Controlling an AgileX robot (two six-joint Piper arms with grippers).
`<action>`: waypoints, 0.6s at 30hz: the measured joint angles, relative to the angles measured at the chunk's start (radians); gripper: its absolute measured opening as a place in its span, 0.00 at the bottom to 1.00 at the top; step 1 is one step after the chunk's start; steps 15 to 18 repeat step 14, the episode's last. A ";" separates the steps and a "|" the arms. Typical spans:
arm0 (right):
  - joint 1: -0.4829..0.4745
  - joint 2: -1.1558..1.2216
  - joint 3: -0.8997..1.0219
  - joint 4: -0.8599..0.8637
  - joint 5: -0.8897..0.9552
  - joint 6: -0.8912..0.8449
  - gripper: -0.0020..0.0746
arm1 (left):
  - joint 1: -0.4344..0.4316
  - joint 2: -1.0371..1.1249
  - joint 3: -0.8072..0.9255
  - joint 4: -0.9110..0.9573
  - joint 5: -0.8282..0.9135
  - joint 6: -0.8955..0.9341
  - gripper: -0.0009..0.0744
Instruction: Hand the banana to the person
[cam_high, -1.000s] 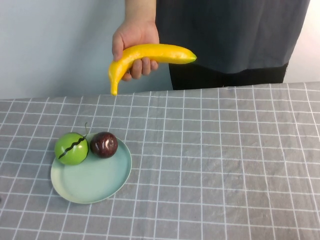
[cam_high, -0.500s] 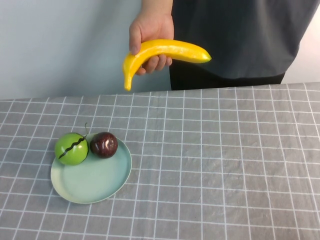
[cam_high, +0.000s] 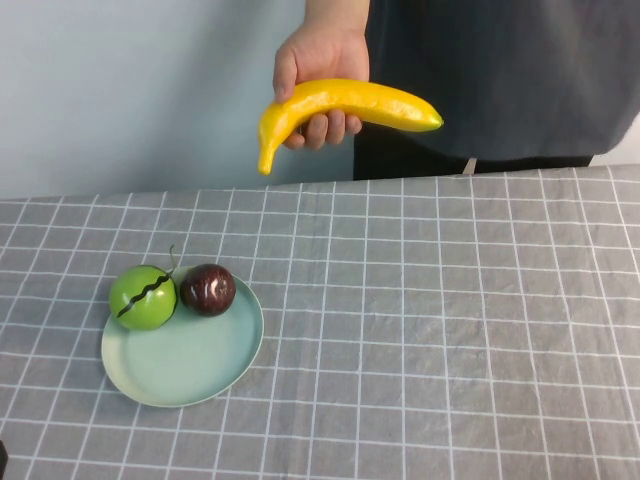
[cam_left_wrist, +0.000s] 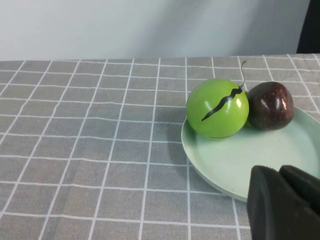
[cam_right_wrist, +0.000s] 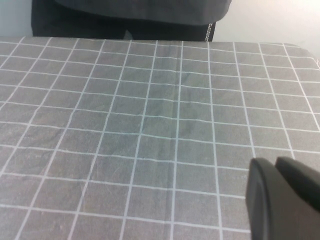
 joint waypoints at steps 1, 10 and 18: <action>0.000 0.000 0.000 0.000 0.000 0.000 0.02 | 0.000 0.000 0.000 0.000 0.003 0.000 0.01; 0.000 0.000 0.000 0.000 0.000 0.000 0.02 | 0.000 0.000 -0.002 -0.005 0.006 0.000 0.01; 0.000 0.000 0.000 0.000 0.000 0.000 0.02 | 0.000 0.000 -0.002 -0.005 0.006 0.000 0.01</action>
